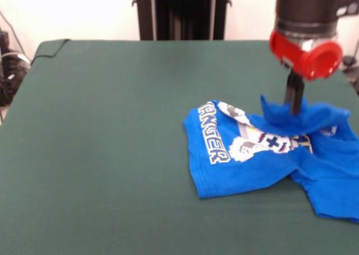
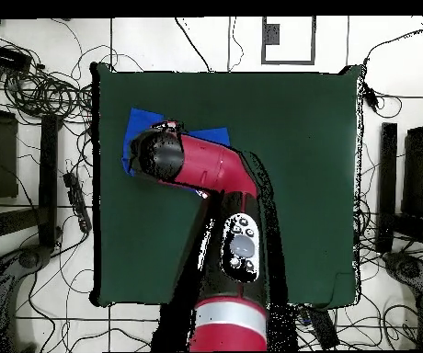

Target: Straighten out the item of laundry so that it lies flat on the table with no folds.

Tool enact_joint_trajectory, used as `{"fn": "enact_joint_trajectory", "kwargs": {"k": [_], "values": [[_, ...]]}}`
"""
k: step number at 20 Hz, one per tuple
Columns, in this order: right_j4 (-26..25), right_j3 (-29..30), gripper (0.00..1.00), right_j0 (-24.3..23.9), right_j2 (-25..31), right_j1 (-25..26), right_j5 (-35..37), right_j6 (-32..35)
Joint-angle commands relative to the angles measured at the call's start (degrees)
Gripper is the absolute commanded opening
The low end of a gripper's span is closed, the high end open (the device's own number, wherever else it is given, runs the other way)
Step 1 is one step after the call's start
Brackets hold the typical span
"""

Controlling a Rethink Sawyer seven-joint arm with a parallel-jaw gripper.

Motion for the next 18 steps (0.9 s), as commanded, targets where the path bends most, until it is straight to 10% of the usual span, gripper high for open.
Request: {"fn": "enact_joint_trajectory", "kwargs": {"k": [1,10,18], "values": [[-4.6,11.0,0.00,-0.9,15.8,4.5,1.3,-9.1],[-5.0,8.7,0.00,2.7,12.7,4.1,18.2,-0.7],[-9.4,7.0,0.00,14.3,0.0,5.6,12.0,10.6]]}}
